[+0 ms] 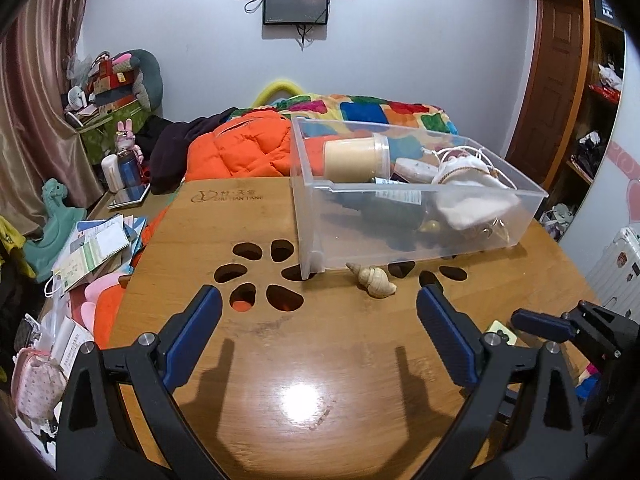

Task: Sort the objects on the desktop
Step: 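Grasp the green-and-white block with the right tool while the left tool approaches the seashell, then grasp the seashell with the left tool while the right tool lifts the block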

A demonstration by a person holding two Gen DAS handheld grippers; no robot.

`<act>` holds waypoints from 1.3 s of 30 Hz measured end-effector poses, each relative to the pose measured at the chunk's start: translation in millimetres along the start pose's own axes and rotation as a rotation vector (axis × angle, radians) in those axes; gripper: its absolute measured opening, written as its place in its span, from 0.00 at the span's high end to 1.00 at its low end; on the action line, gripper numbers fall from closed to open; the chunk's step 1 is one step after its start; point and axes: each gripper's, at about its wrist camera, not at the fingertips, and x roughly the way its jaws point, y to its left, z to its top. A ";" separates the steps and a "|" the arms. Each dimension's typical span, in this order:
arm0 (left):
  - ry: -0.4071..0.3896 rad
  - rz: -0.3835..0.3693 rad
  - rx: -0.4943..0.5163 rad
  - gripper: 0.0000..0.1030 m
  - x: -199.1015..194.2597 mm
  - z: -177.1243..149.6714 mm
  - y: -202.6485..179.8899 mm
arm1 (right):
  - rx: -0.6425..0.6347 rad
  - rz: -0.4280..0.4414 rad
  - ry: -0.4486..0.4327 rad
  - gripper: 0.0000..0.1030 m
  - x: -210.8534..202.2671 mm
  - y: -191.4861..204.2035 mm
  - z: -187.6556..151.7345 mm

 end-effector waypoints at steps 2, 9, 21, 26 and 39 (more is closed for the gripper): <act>0.003 0.004 0.012 0.04 2.0 -0.4 -2.9 | -0.007 -0.003 -0.005 0.43 0.8 0.8 -0.6; 0.026 -0.014 0.028 0.04 11.4 2.3 -14.2 | -0.020 0.011 -0.022 0.60 -0.4 0.4 -2.4; 0.099 0.008 0.032 0.26 38.0 9.8 -35.2 | 0.037 0.000 -0.036 0.70 -8.8 -23.4 -3.8; 0.151 -0.006 -0.010 0.41 50.8 11.9 -35.1 | 0.047 -0.019 -0.061 0.70 -17.1 -35.7 -2.7; 0.171 0.043 -0.041 0.69 58.2 16.3 -40.1 | 0.077 -0.005 -0.078 0.70 -21.1 -48.6 -5.4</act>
